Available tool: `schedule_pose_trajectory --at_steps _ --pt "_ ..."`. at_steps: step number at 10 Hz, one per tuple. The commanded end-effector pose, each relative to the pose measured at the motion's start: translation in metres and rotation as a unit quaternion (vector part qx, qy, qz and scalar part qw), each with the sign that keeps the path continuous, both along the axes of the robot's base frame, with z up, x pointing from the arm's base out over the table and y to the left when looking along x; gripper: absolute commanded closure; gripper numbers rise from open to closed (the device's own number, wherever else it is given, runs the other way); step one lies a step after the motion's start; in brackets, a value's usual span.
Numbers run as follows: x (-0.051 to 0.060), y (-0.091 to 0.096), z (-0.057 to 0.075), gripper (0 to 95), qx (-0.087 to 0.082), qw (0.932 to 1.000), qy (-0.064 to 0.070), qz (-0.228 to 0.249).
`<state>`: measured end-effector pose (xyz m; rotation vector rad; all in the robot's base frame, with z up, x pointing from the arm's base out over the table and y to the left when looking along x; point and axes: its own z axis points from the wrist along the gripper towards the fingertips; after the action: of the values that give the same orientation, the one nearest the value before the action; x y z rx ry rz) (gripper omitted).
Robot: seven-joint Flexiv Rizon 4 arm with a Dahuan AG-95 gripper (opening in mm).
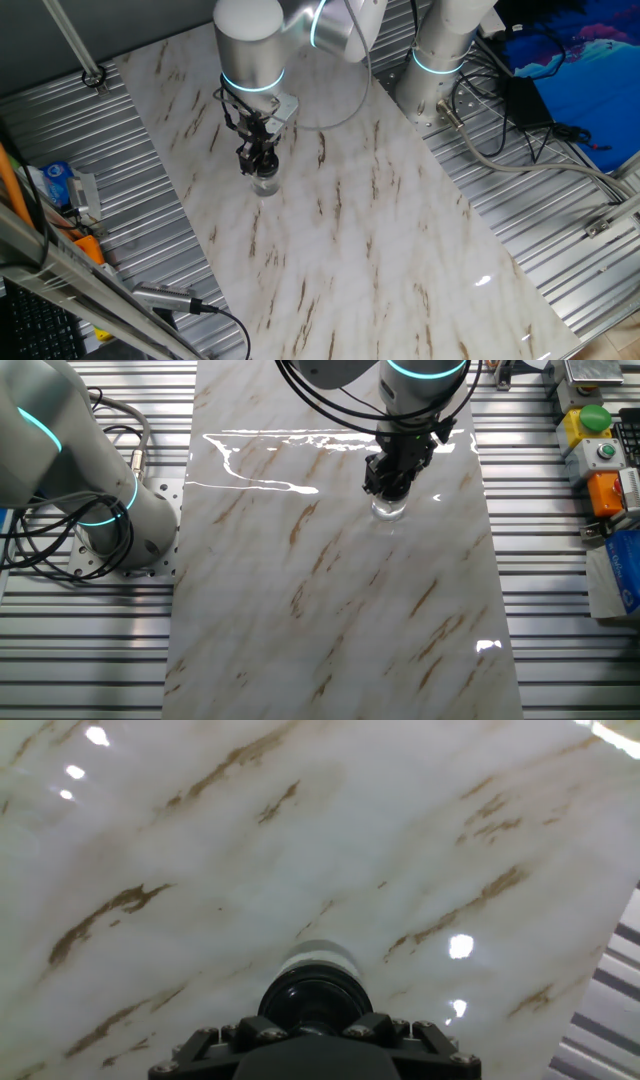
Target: Unscrew the lid from the jar
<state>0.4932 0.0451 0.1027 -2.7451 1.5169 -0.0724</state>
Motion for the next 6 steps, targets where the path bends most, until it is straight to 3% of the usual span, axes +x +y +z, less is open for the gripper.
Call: schedule_pose_trajectory --at_steps 1,6 --pt "-0.0004 0.0007 0.0036 95.0 0.004 1.0 0.003 0.003" --pt "-0.0008 0.0013 0.0102 95.0 0.006 0.9999 0.006 0.008"
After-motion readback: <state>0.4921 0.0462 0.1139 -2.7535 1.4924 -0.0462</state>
